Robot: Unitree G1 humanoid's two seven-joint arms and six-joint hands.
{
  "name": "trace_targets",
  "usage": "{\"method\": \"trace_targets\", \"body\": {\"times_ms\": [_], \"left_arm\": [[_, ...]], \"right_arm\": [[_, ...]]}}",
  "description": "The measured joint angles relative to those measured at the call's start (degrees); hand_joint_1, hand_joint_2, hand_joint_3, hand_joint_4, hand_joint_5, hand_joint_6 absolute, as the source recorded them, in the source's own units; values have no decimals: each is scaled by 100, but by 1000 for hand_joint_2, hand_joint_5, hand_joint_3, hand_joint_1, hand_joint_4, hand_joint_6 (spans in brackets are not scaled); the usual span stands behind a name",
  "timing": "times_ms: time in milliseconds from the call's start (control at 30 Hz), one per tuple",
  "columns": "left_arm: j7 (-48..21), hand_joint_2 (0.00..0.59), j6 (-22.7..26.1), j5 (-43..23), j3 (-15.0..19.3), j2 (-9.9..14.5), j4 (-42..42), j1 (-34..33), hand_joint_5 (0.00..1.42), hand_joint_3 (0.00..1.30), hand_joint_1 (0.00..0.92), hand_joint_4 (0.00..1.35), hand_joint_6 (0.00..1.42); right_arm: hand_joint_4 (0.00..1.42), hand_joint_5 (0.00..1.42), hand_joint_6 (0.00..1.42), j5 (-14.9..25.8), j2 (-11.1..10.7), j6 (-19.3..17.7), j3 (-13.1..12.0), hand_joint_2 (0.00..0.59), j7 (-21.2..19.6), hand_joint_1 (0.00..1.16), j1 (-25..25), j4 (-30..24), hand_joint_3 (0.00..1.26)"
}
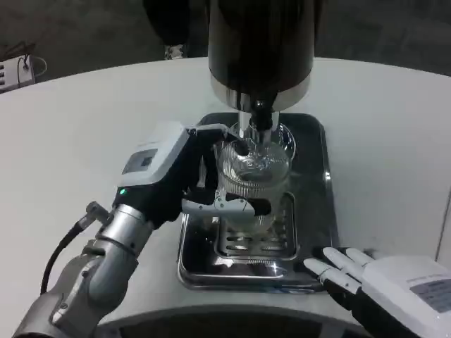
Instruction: Grasp the cup under the faucet to collect the drink, then remove the cup.
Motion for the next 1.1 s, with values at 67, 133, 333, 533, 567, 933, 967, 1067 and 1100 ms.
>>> {"method": "trace_targets", "body": {"times_ms": [67,133,333,533,567,933,967,1067,1100], "left_arm": [[5,0,66,81,-53,0,-1,0,1264,944,517,1053,1424],[33,0,106,115,-74,2,-19,0,1248,925,527,1029,1424],[49,0,338,175,-78,16,-135,0,1180,866,496,922,1414],[44,0,568,190,-100,68,-240,1,1093,748,386,764,1410],[37,0,592,190,-103,77,-249,0,1093,725,334,742,1405],[-57,38,631,167,-135,115,-256,-1,977,612,175,593,1310],[-65,38,628,165,-138,119,-256,-2,974,611,175,591,1307],[-88,38,610,162,-153,122,-254,-12,939,597,174,570,1276],[-91,38,596,162,-158,124,-250,-24,927,595,174,567,1271]], "right_arm": [[0,0,0,76,-21,-1,-41,437,0,617,10,0,83],[0,0,17,99,-39,-1,-50,437,0,617,18,0,83],[0,0,39,315,-135,8,-168,439,0,617,53,0,84],[0,0,54,458,-226,110,-193,443,1,617,84,0,83],[0,0,55,507,-270,145,-193,443,1,617,85,0,83],[0,1,59,630,-550,453,-116,441,-1,617,84,0,83],[0,3,68,632,-573,490,-115,439,-4,617,84,0,83],[0,3,72,632,-608,567,-101,438,-15,617,84,0,83],[0,3,72,632,-621,591,-87,438,-23,617,84,0,83]]}}
